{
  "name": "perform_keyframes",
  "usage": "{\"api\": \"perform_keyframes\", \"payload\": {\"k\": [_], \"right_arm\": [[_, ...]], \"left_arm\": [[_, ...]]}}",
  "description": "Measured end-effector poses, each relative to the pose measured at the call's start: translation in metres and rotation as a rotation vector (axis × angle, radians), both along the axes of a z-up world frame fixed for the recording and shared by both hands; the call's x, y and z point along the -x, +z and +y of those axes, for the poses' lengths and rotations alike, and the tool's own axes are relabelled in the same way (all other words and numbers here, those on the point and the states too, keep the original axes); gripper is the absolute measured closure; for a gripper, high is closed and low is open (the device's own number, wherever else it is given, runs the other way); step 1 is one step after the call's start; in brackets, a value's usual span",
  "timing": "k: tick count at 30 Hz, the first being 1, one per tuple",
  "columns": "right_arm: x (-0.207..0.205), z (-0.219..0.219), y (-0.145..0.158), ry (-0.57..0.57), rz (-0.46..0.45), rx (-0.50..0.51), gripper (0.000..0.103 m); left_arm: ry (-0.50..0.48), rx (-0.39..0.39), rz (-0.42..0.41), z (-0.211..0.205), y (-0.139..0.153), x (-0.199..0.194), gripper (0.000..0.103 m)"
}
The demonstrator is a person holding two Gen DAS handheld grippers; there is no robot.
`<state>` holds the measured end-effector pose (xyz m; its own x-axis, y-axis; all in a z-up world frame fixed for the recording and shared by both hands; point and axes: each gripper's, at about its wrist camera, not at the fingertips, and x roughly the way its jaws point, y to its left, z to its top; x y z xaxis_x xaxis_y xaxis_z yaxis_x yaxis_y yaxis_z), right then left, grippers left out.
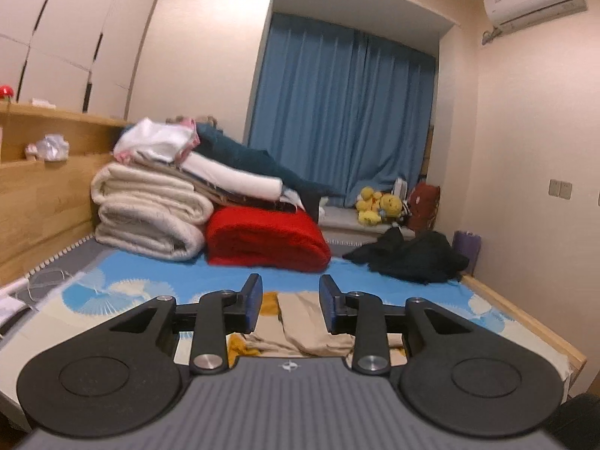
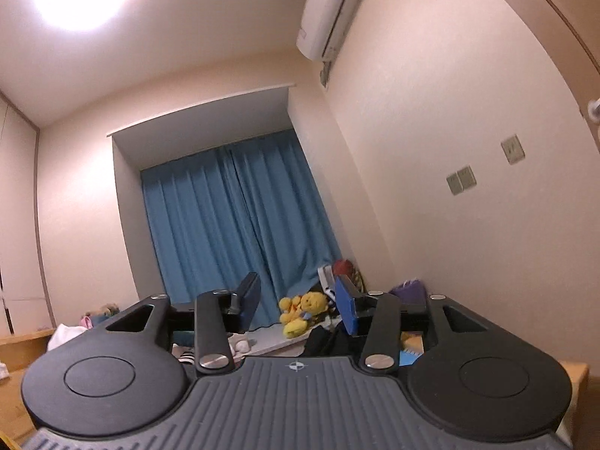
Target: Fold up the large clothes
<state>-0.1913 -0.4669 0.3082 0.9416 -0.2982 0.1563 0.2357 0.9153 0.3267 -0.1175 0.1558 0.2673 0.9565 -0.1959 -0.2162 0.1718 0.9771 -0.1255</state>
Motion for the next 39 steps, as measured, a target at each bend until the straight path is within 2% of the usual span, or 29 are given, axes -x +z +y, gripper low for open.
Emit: {"api": "perform_keyframes", "payload": {"k": [4,7,9,11,15,17,18,20,22,23,27,33,37,38,39], "right_arm": [[-0.028,0.006,-0.026,0.013,0.075,-0.016,0.056],[-0.064,0.019,-0.072,0.037,0.162,-0.022,0.056],[-0.091,0.030,-0.108,0.046,0.223,-0.021,0.057],[-0.116,0.038,-0.145,0.061,0.273,-0.023,0.057],[-0.159,0.052,-0.212,0.087,0.362,-0.018,0.059],[-0.175,0.059,-0.240,0.096,0.408,-0.022,0.060],[-0.182,0.062,-0.256,0.100,0.446,-0.022,0.060],[-0.200,0.065,-0.289,0.110,0.594,-0.032,0.062],[-0.222,0.061,-0.312,0.130,0.736,-0.076,0.062],[-0.228,0.059,-0.321,0.139,0.772,-0.103,0.062],[-0.250,0.057,-0.355,0.159,0.904,-0.179,0.061],[-0.262,0.063,-0.395,0.160,1.070,-0.226,0.061],[-0.263,0.065,-0.410,0.151,1.142,-0.229,0.061],[-0.261,0.066,-0.411,0.148,1.152,-0.227,0.061],[-0.261,0.067,-0.412,0.146,1.156,-0.231,0.061]], "left_arm": [[0.055,0.005,0.055,-0.012,-0.050,-0.034,0.066],[0.116,-0.013,0.082,-0.018,-0.094,-0.063,0.067],[0.154,0.005,0.123,-0.018,-0.127,-0.083,0.067],[0.193,0.008,0.184,-0.012,-0.157,-0.106,0.068],[0.247,-0.040,0.331,-0.005,-0.209,-0.146,0.072],[0.264,-0.012,0.399,0.008,-0.228,-0.164,0.072],[0.277,0.002,0.425,0.014,-0.236,-0.172,0.072],[0.316,0.015,0.475,0.026,-0.252,-0.185,0.072],[0.329,0.061,0.549,0.039,-0.268,-0.197,0.072],[0.337,0.079,0.584,0.044,-0.275,-0.202,0.072],[0.346,0.123,0.712,0.058,-0.301,-0.213,0.072],[0.329,0.113,0.826,0.058,-0.325,-0.221,0.072],[0.327,0.062,0.852,0.051,-0.334,-0.221,0.072],[0.324,0.055,0.850,0.050,-0.334,-0.221,0.074],[0.321,0.047,0.845,0.049,-0.334,-0.220,0.081]]}}
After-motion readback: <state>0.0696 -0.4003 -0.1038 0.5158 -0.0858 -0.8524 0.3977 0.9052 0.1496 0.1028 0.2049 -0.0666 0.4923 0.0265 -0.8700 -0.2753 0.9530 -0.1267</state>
